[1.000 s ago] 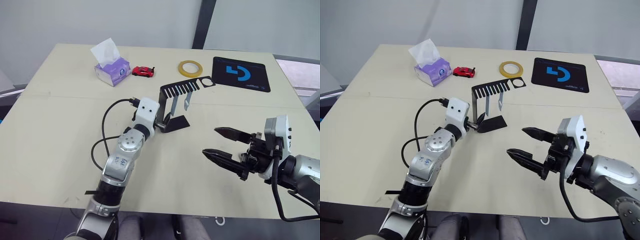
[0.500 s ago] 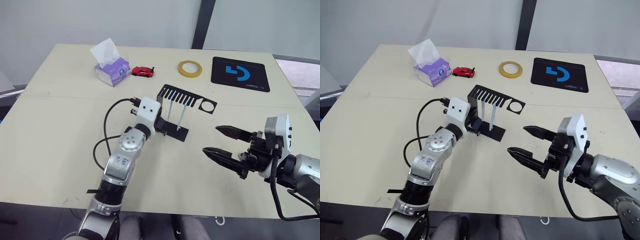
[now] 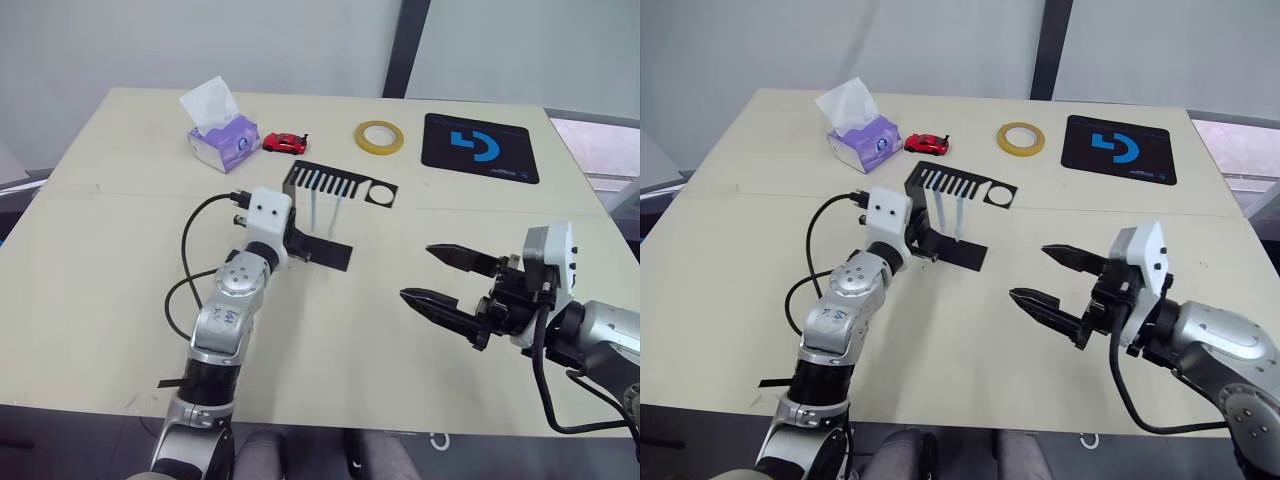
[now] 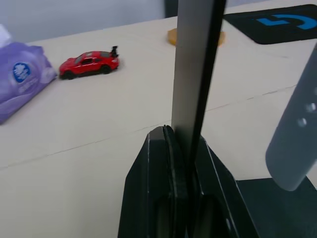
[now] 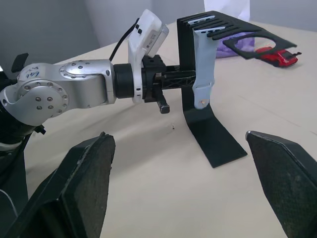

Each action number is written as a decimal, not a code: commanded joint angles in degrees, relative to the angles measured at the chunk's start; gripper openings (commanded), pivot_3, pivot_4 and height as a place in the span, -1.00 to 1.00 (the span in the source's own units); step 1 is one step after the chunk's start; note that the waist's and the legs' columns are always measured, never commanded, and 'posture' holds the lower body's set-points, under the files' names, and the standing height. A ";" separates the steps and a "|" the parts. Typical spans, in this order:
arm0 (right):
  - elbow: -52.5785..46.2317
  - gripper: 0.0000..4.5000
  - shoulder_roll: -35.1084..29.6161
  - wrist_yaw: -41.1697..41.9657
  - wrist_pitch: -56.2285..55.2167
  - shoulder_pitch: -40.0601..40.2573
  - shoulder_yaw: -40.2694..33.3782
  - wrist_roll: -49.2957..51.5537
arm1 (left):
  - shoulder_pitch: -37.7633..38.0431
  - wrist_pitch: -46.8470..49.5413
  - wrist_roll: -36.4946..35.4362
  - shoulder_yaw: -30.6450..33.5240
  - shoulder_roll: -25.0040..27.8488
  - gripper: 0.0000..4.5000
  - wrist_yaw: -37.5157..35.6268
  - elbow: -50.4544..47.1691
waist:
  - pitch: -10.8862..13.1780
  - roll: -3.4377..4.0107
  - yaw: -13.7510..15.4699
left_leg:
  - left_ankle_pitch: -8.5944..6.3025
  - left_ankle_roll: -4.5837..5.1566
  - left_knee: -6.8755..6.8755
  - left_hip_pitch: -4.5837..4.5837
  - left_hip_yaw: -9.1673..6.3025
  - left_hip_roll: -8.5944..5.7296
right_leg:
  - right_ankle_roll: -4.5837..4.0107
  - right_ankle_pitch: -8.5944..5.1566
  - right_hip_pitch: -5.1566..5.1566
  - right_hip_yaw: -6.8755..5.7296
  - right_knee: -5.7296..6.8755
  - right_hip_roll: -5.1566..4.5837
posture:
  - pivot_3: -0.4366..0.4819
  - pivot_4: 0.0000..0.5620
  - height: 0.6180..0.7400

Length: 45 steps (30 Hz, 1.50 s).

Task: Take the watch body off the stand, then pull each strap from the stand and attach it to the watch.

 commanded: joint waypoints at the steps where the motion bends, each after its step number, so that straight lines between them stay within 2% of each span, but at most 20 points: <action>1: -1.18 1.00 1.48 -2.26 -0.66 -2.79 2.64 -1.19 | 0.18 1.11 1.76 1.75 -2.29 -0.98 4.68 -3.48 | 0.00 0.00 0.11 | 0.00 0.00 0.00 0.00 0.00 -0.01 | 0.00 0.00 -0.01 0.00 0.00 -0.02 | -0.05 -0.47 0.97; 8: -1.58 1.00 7.30 -13.27 2.46 -10.41 11.53 -6.53 | 1.07 0.99 3.67 2.57 -5.97 -0.98 10.50 -1.77 | -0.03 -0.03 -0.05 | 0.02 -0.04 0.00 0.02 0.00 -0.02 | 0.00 0.00 -0.02 -0.01 0.05 -0.05 | -0.05 -0.47 0.97; 17: -1.86 1.00 24.06 -41.39 16.69 -21.46 20.07 -11.34 | 2.03 0.11 4.99 0.28 -7.84 -0.98 12.01 -1.30 | -0.09 -0.06 -0.06 | 0.05 -0.09 0.01 -0.01 0.03 -0.01 | -0.01 0.00 -0.12 -0.01 0.13 -0.10 | -0.05 -0.47 0.97; 21: 0.10 1.00 30.53 -47.39 20.33 -25.52 22.10 -14.53 | 0.73 0.06 5.57 0.41 -8.62 -0.98 12.93 0.60 | -0.15 -0.07 -0.05 | 0.06 -0.10 0.01 -0.02 0.04 -0.01 | -0.02 0.00 -0.15 -0.03 0.16 -0.10 | -0.05 -0.47 0.97; 28: 3.50 1.00 36.76 -51.87 22.31 -30.37 24.88 -22.74 | -0.72 -0.53 6.28 -0.07 -10.12 -0.98 14.17 2.90 | -0.19 -0.10 -0.07 | 0.06 -0.05 0.01 -0.05 0.02 -0.08 | -0.02 0.00 -0.15 -0.18 0.14 -0.21 | -0.05 -0.47 0.97; 34: 6.74 1.00 41.62 -52.26 21.46 -32.98 27.59 -28.86 | -0.68 -0.52 6.25 -0.35 -10.50 -0.98 14.21 2.78 | -0.20 -0.11 -0.12 | 0.06 -0.05 0.00 -0.05 0.03 -0.09 | -0.02 0.00 -0.17 -0.23 0.14 -0.23 | -0.05 -0.47 0.97; 38: 10.71 1.00 44.96 -52.29 18.00 -33.22 29.41 -34.05 | -1.09 -0.51 6.42 -0.55 -10.77 -0.98 14.29 2.91 | -0.20 -0.12 -0.13 | 0.06 -0.05 -0.02 -0.06 0.02 -0.09 | -0.02 0.00 -0.17 -0.25 0.13 -0.26 | -0.05 -0.47 0.97; 45: 15.80 1.00 47.15 -50.69 12.50 -33.78 31.14 -41.23 | -1.08 -0.46 6.61 -0.43 -10.78 -0.98 14.04 2.85 | -0.21 -0.12 -0.19 | 0.06 -0.03 -0.02 -0.10 0.02 -0.16 | -0.02 0.00 -0.19 -0.42 0.11 -0.40 | -0.05 -0.47 0.97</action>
